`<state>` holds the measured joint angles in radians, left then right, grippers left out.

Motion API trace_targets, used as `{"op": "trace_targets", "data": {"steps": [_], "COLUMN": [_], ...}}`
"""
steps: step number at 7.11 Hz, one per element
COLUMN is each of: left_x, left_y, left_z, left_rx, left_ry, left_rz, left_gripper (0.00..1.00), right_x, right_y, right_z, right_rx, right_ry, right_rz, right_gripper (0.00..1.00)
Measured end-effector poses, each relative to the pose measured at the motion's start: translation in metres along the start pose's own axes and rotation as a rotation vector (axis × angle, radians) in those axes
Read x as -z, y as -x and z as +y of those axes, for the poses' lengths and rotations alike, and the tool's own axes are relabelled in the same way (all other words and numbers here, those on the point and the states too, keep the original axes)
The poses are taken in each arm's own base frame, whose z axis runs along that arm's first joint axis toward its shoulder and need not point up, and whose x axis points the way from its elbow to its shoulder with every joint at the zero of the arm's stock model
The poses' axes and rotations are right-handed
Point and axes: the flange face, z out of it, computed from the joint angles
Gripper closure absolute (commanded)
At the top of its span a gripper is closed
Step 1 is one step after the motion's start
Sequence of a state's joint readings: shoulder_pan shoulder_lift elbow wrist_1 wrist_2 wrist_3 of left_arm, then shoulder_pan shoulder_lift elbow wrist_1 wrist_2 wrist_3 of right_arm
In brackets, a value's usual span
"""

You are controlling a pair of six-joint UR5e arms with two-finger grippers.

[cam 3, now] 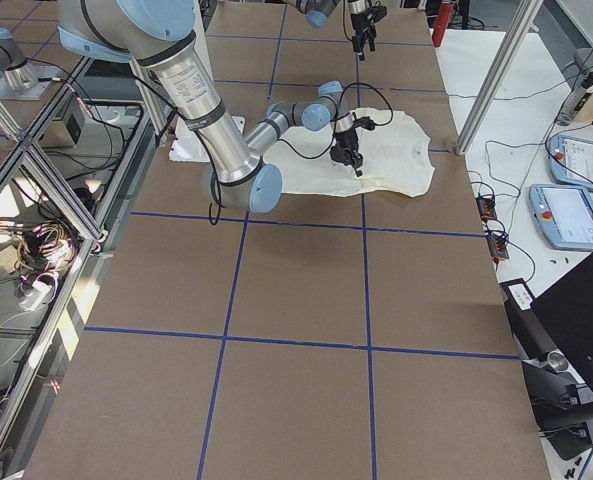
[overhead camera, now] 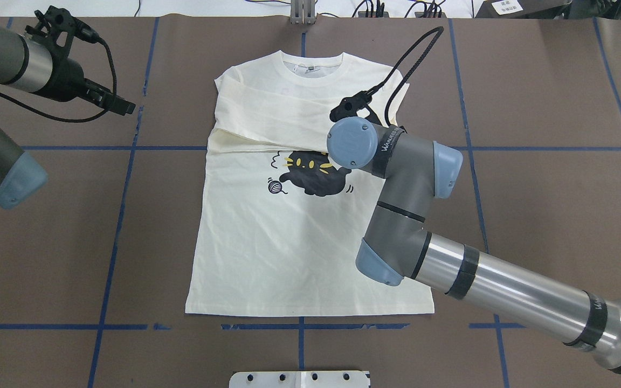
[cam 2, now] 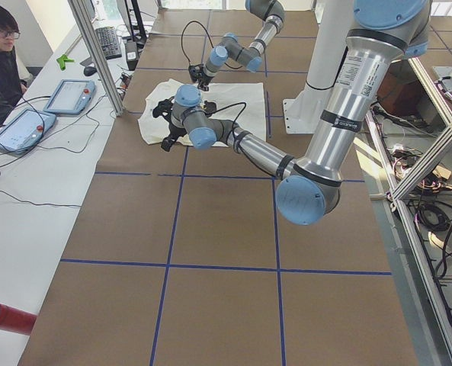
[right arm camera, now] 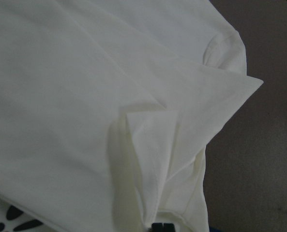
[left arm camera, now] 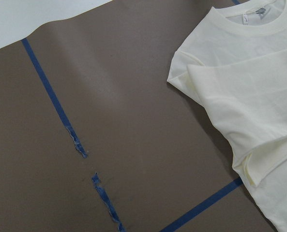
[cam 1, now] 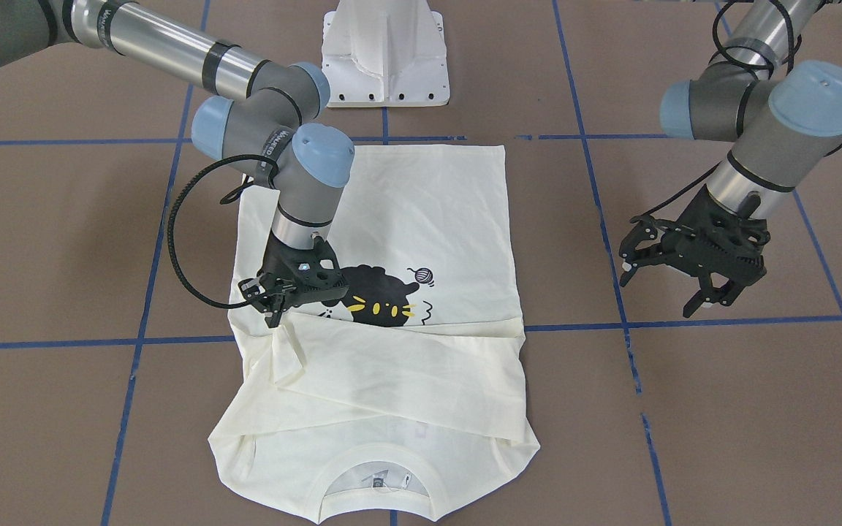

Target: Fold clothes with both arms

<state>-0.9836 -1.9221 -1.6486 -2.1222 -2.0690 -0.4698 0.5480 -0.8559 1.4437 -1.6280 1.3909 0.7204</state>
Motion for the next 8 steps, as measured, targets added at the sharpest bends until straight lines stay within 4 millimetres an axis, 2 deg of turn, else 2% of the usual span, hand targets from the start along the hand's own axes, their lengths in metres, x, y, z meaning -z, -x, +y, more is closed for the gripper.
{"op": "trace_targets", "data": {"steps": [1,3,6,8], "left_x": [0.000,0.000,0.006,0.011], "left_y": [0.000,0.000,-0.005,-0.010], "left_z": [0.000,0.000,-0.003,-0.006], "left_rx": [-0.001,-0.003,-0.004,-0.002], "left_ry": [-0.002,-0.006,-0.019,-0.031], "left_rz": [0.000,-0.001,0.003,0.008], "left_gripper": [0.00,0.00,0.00,0.00], "right_x": [0.000,-0.003,0.004,0.010], "right_y": [-0.010,-0.018,-0.041,-0.045], "right_z": [0.011,0.018,-0.003,-0.013], "right_rx": [-0.002,-0.016,-0.096,-0.172], "right_ry": [-0.004,-0.004,-0.022,-0.020], "right_rz": [-0.004,-0.006,-0.106,-0.154], "right_gripper": [0.01,0.00,0.00,0.00]}}
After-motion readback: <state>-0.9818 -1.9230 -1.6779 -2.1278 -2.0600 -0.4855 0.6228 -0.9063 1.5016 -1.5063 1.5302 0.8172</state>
